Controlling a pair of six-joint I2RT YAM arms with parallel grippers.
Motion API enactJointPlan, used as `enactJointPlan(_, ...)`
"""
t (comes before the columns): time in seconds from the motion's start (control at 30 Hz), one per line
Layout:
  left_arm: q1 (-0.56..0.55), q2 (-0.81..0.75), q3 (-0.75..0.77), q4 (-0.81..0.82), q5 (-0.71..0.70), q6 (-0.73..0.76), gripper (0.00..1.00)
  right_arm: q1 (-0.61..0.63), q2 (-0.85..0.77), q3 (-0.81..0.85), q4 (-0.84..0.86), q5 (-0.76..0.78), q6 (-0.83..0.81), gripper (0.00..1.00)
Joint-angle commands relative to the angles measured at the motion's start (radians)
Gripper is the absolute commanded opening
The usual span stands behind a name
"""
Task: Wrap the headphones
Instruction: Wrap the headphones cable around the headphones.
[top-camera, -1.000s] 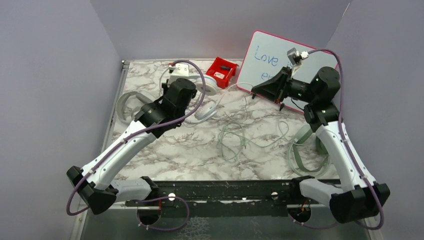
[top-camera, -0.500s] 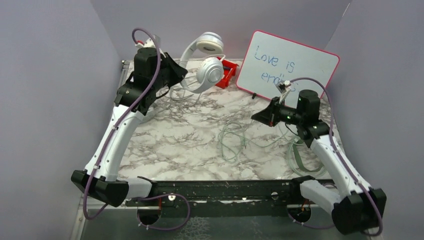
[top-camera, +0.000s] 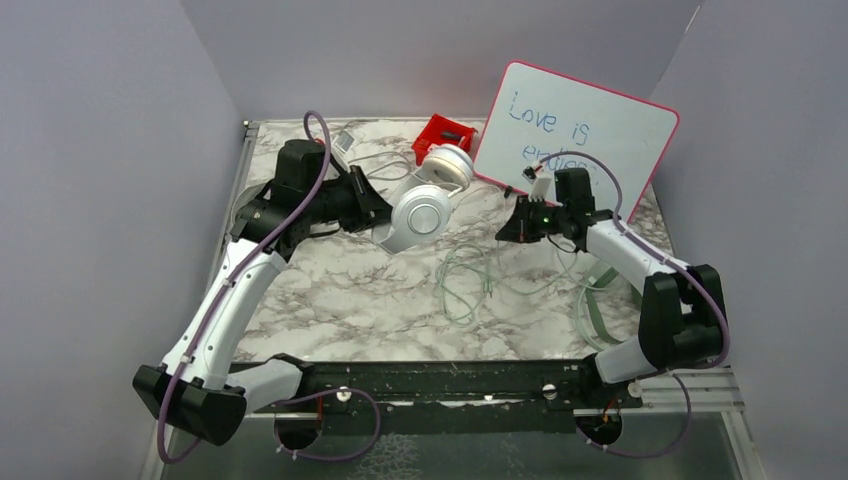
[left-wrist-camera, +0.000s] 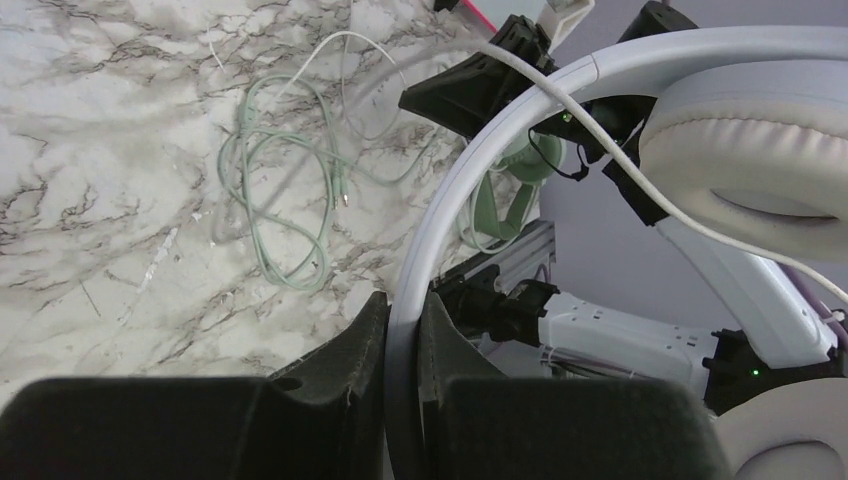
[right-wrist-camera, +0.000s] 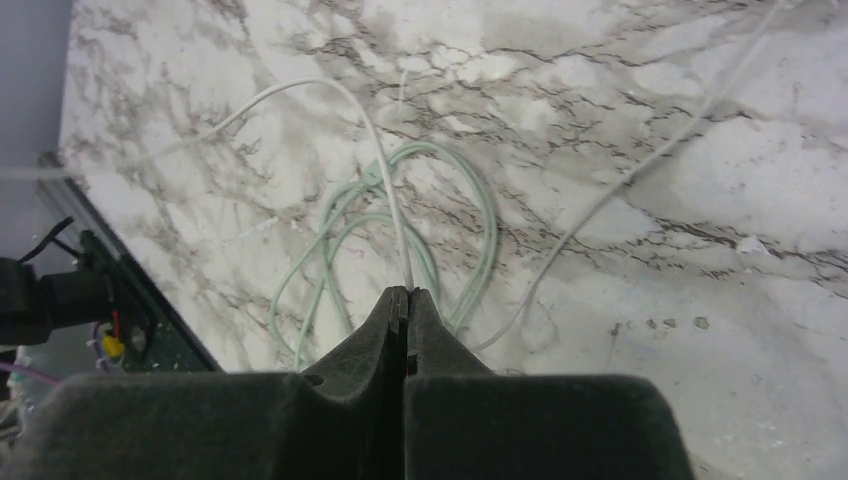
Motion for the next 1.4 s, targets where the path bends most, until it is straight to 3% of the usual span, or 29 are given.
enactJointPlan(0.0, 0.003, 0.035, 0.042, 0.004, 0.141, 0.068, 0.0, 0.008, 0.015, -0.026, -0.019, 0.201, -0.033, 0.03)
enactJointPlan(0.1, 0.003, 0.044, 0.056, -0.011, 0.182, 0.11, 0.0, 0.008, 0.053, 0.031, -0.079, 0.328, -0.059, 0.22)
enactJointPlan(0.17, 0.003, 0.047, 0.065, -0.018, 0.208, 0.125, 0.0, 0.009, 0.032, 0.03, -0.025, 0.263, -0.075, 0.42)
enactJointPlan(0.23, 0.003, 0.059, 0.074, -0.034, 0.232, 0.138, 0.0, 0.014, -0.005, 0.036, 0.047, 0.124, -0.103, 0.53)
enactJointPlan(0.43, 0.003, 0.075, 0.1, -0.059, 0.246, 0.156, 0.0, 0.069, -0.113, -0.128, 0.656, -0.249, -0.008, 0.81)
enactJointPlan(0.5, 0.003, 0.078, 0.109, -0.06, 0.25, 0.155, 0.0, 0.115, -0.057, -0.119, 0.77, -0.297, 0.003, 0.83)
enactJointPlan(0.57, 0.003, 0.074, 0.115, -0.06, 0.249, 0.154, 0.0, 0.145, -0.01, -0.065, 0.74, -0.307, -0.019, 0.84)
enactJointPlan(0.67, 0.003, 0.068, 0.129, -0.06, 0.26, 0.153, 0.0, 0.17, 0.025, -0.089, 0.907, -0.369, 0.004, 0.86)
enactJointPlan(0.83, 0.003, 0.066, 0.17, -0.061, 0.264, 0.159, 0.0, 0.175, 0.127, -0.056, 0.916, -0.518, -0.054, 0.87)
enactJointPlan(0.9, 0.003, 0.065, 0.18, -0.059, 0.266, 0.162, 0.0, 0.174, 0.137, -0.099, 1.013, -0.539, -0.033, 0.87)
enactJointPlan(1.13, -0.001, 0.07, 0.205, -0.06, 0.28, 0.167, 0.0, 0.175, 0.189, -0.148, 1.152, -0.48, -0.05, 0.86)
enactJointPlan(1.37, -0.011, 0.079, 0.23, -0.056, 0.29, 0.176, 0.0, 0.175, 0.235, -0.085, 1.084, -0.466, -0.15, 0.82)
